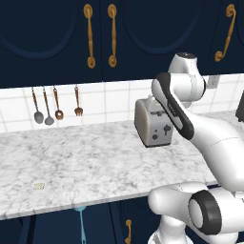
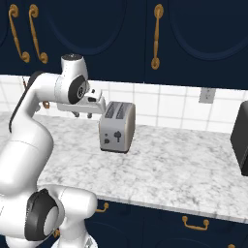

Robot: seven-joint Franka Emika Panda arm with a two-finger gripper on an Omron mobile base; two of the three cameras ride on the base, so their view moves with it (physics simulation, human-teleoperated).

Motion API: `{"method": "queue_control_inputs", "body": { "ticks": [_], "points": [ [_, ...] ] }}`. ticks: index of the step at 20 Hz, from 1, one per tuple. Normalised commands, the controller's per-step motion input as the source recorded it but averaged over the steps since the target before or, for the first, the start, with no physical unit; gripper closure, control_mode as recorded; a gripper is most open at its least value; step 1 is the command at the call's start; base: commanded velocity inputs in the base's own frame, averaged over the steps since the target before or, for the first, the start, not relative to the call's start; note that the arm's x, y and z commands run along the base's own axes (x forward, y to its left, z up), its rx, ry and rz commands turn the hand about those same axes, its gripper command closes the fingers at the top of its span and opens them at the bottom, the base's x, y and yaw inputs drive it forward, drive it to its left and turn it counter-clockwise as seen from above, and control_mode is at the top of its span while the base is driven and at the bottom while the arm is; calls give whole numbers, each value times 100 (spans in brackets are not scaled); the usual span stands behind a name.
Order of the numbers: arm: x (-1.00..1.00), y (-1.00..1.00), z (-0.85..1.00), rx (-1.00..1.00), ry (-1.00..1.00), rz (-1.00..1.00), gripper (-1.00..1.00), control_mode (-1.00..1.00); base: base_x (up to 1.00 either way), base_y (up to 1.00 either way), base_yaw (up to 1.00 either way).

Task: Pick the ladle from the drawer and place it on the counter.

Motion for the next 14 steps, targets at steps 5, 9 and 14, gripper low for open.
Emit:
{"method": "queue_control_inputs", "body": {
  "ticks": [5,9,14],
  "points": [
    [0,0,0,0,0,0,-100,-100,0,0,0],
    [0,0,0,0,0,0,-100,-100,0,0,0],
    [-2,0,0,0,0,0,-100,-100,0,0,0]
  ]
}}
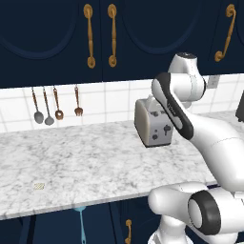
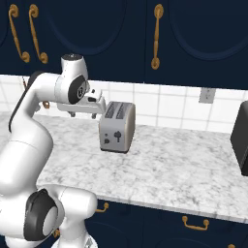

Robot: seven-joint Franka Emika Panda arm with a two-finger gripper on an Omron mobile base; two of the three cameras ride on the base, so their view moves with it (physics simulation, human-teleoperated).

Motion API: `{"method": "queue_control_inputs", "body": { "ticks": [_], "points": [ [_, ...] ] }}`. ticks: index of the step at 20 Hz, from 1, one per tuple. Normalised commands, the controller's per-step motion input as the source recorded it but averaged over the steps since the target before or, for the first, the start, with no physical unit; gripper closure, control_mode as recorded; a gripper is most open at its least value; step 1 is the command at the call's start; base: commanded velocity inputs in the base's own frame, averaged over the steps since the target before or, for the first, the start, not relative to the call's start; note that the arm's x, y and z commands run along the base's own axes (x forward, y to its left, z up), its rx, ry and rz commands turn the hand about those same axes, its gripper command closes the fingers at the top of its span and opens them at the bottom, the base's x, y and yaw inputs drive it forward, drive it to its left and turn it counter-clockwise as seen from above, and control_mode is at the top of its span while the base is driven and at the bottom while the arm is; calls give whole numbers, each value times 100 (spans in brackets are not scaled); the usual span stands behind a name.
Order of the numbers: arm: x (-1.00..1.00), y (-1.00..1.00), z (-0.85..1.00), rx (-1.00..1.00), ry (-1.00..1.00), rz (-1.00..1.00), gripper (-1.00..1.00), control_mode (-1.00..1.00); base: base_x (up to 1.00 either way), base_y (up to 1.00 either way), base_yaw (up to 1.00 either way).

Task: Pick the ladle from the drawer and place it on the counter.

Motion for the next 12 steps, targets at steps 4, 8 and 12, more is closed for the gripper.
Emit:
{"method": "queue_control_inputs", "body": {
  "ticks": [4,8,12],
  "points": [
    [-68,20,-1,-1,0,13,-100,-100,0,0,0],
    [-99,46,0,-2,-3,22,-100,-100,0,0,0],
    [-100,28,0,-2,-7,37,-100,-100,0,0,0]
  ]
}}
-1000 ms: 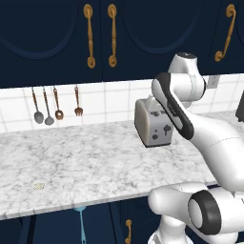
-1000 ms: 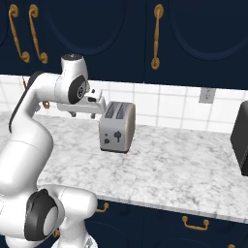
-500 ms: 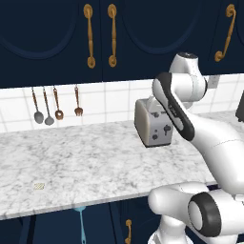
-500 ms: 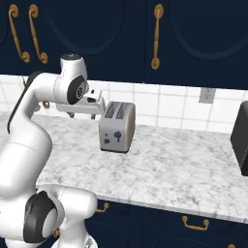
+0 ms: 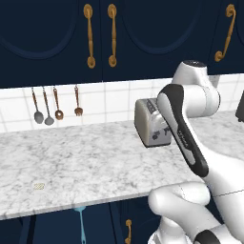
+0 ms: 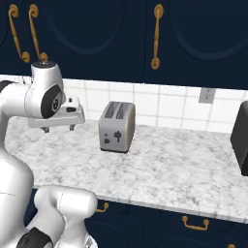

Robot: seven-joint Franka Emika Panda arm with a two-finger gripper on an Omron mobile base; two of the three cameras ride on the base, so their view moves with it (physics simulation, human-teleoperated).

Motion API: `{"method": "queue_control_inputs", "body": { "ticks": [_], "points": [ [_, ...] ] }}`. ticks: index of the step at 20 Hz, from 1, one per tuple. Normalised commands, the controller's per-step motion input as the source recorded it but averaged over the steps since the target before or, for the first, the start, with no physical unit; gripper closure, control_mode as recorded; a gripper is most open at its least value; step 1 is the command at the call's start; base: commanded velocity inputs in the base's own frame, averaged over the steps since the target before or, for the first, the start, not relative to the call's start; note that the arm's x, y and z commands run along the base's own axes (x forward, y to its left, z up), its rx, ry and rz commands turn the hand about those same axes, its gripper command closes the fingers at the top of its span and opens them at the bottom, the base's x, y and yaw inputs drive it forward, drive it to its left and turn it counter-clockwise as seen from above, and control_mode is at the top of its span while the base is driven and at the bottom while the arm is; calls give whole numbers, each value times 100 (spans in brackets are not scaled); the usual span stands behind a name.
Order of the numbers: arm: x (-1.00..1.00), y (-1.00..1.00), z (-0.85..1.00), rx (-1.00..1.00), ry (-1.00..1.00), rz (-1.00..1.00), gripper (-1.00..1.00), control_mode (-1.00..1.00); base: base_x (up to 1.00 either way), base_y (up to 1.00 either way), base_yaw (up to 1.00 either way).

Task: Pick the ladle from the drawer and place it on the counter.

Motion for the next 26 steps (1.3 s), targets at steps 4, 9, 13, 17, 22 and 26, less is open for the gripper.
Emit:
{"method": "queue_control_inputs", "body": {
  "ticks": [4,9,13,17,22,26],
  "points": [
    [-100,44,0,-9,-4,42,-100,-100,0,0,0],
    [-100,63,-1,-19,0,42,-100,-100,0,0,0],
    [-95,45,-15,-19,0,41,-100,-100,0,0,0],
    [-74,41,-25,-16,0,34,-100,-100,0,0,0],
    [-62,85,-9,-9,0,24,-100,-100,0,0,0],
    [-50,96,0,-3,0,17,-100,-100,0,0,0]
  ]
}}
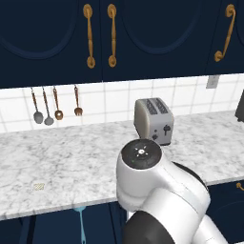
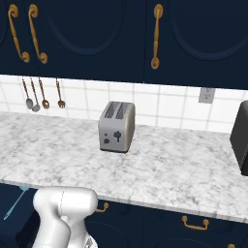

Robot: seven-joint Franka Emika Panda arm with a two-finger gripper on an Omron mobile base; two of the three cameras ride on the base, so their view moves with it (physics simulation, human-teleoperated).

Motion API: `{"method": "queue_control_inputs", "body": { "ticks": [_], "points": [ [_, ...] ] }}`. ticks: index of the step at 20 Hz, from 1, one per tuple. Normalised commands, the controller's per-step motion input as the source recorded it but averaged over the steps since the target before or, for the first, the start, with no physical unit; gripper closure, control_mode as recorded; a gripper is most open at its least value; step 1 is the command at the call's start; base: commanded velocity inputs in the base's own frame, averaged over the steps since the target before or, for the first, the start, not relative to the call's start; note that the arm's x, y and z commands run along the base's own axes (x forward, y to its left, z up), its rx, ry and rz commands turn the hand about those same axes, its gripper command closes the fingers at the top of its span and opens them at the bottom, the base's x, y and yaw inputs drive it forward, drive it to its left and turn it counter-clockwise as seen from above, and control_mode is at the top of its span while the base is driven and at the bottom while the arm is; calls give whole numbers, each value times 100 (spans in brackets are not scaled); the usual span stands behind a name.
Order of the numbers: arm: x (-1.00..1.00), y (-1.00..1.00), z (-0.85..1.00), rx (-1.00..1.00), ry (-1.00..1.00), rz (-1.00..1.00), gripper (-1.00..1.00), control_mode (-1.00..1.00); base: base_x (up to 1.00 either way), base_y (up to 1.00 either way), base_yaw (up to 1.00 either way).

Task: Pick the ladle from the drawer and place it on the counter.

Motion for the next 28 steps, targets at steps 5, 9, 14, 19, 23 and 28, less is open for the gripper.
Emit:
{"method": "queue_control_inputs", "body": {
  "ticks": [5,9,14,19,23,28],
  "points": [
    [-44,100,1,-7,0,9,-100,-100,0,0,0],
    [-22,81,-8,-3,0,4,-100,-100,0,0,0],
    [9,-19,-72,-6,7,6,-100,-100,0,0,0],
    [14,-4,-85,-19,17,0,-100,-100,0,0,0],
    [24,1,-71,-12,11,0,-100,-100,0,0,0],
    [43,22,-59,-12,11,0,-100,-100,0,0,0]
  ]
}}
